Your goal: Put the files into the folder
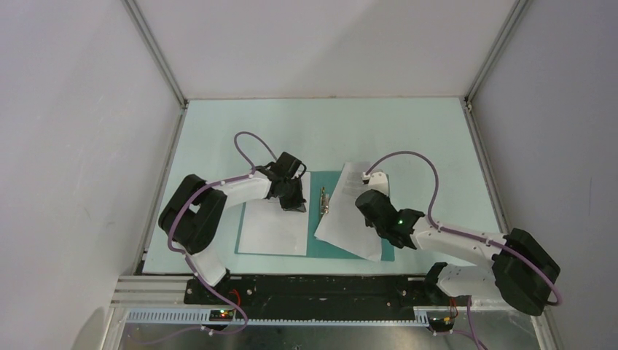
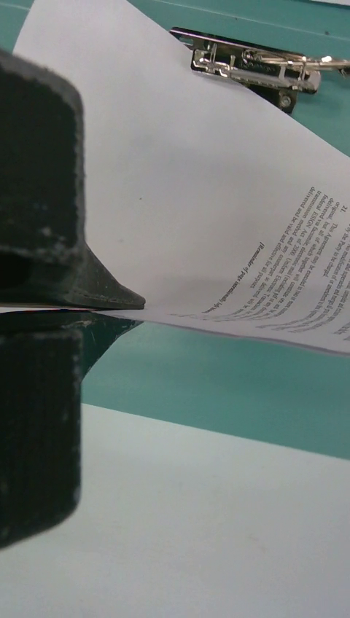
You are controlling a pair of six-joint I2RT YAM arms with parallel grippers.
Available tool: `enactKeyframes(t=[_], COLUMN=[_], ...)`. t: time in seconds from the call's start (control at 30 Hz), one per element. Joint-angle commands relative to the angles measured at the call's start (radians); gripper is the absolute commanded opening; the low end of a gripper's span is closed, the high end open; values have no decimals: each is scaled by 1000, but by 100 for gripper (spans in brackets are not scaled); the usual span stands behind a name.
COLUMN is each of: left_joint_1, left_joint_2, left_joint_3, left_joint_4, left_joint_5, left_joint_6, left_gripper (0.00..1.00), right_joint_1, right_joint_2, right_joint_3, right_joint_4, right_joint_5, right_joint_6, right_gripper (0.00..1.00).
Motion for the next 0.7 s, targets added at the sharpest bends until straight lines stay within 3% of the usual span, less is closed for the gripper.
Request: enactKeyframes(t=[0.0, 0.5, 0.67], left_joint_1=[-1, 0, 38], left_joint_2=[51, 42, 61], left_joint_3=[-21, 1, 17], left_joint_4=[-61, -103, -118], left_joint_5=[-81, -107, -104], left_joint_6=[55, 89, 70], left_gripper=[0, 0, 0], right_joint_1=[21, 46, -8], right_joint_2=[61, 88, 109], right_joint_3=[77, 174, 180], right_joint_4=[74, -36, 0], right_joint_5=[6, -85, -161], right_joint_6=[-146, -292, -356], right_gripper=[0, 0, 0])
